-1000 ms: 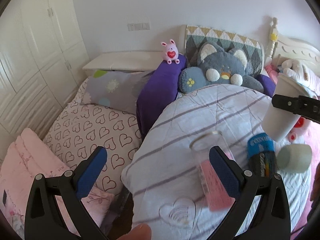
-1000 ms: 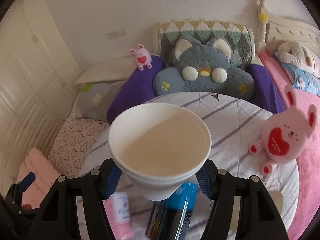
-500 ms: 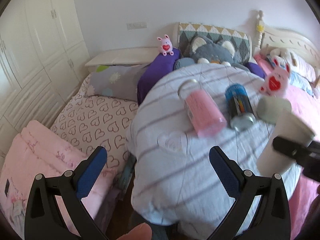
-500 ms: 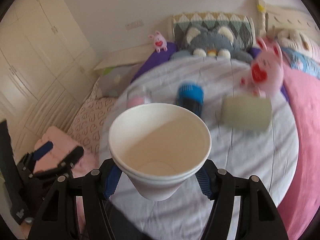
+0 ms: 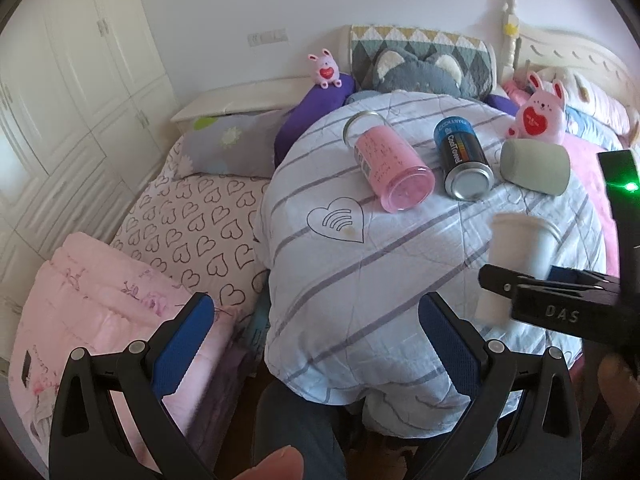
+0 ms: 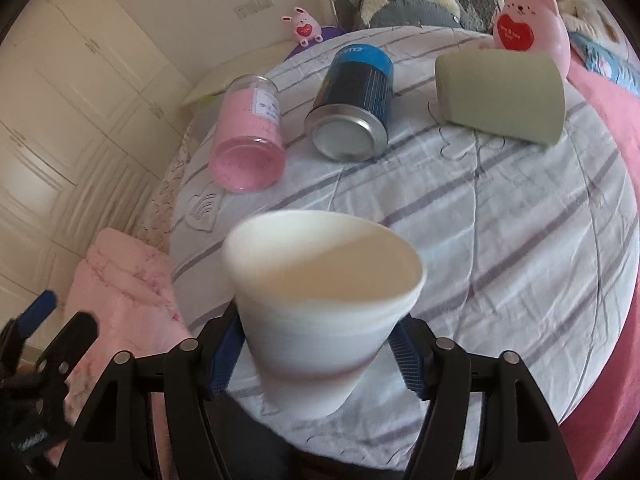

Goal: Flip cup upright

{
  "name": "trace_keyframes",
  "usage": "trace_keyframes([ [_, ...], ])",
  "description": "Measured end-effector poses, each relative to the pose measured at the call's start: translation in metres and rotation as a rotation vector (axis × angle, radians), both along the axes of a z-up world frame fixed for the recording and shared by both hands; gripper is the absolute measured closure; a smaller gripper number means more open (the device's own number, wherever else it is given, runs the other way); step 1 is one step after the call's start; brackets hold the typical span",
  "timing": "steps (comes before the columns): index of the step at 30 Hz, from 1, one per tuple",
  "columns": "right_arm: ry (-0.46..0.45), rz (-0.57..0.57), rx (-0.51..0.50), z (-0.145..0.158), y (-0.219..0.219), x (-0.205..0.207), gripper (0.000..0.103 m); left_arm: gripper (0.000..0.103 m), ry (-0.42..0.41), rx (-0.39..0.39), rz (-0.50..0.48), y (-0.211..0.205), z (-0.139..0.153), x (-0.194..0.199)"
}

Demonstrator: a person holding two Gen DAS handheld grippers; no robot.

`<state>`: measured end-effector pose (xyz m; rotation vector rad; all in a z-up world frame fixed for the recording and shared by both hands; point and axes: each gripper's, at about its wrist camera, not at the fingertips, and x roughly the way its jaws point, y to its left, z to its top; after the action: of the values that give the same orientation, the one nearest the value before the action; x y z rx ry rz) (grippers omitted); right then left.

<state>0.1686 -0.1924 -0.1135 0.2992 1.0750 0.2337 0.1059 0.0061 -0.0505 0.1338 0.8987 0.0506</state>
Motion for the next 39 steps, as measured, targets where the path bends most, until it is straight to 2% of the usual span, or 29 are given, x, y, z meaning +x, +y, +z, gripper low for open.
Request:
trace_keyframes([
  [3,-0.009,-0.006,-0.030,-0.004,0.005,0.000,0.016,0.000,0.001,0.005,-0.001,-0.001,0.002,0.000],
  [8,-0.073,-0.023,-0.046,0.003,0.002,-0.016,0.016,0.000,0.003,0.014,-0.013,-0.008,0.002,-0.002],
  [24,-0.268,-0.126,-0.167,0.052,-0.017,-0.091,0.015,0.000,0.024,0.007,-0.088,-0.019,0.004,-0.024],
  [30,-0.283,-0.148,-0.191,0.059,-0.020,-0.112,0.015,0.000,0.041,-0.006,-0.100,-0.018,0.000,-0.031],
  [39,-0.265,-0.148,-0.198,0.052,-0.020,-0.122,0.015,0.000,0.059,-0.012,-0.104,-0.017,-0.005,-0.038],
])
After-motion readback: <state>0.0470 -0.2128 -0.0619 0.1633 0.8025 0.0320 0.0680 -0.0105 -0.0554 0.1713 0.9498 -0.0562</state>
